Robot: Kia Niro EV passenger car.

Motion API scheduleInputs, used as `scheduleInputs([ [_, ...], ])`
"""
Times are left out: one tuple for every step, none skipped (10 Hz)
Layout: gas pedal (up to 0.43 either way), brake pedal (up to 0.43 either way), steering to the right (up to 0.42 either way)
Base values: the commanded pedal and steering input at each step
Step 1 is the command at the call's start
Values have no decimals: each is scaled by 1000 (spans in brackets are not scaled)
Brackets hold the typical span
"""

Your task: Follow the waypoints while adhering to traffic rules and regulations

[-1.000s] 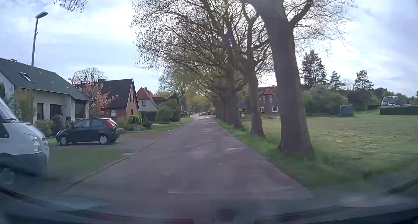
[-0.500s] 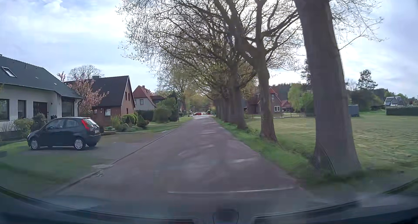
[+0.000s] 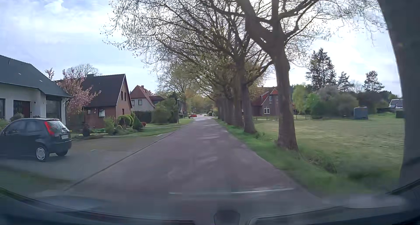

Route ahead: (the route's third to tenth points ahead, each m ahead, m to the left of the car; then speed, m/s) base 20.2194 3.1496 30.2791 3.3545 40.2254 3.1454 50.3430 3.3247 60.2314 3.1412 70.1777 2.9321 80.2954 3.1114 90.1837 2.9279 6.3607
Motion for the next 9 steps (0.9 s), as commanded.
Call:
scheduleInputs([
  [118,0,-7],
  [118,0,-6],
  [118,0,-5],
  [118,0,-5],
  [118,0,-4],
  [118,0,-4],
  [118,0,-4],
  [110,0,-4],
  [79,0,-4],
])
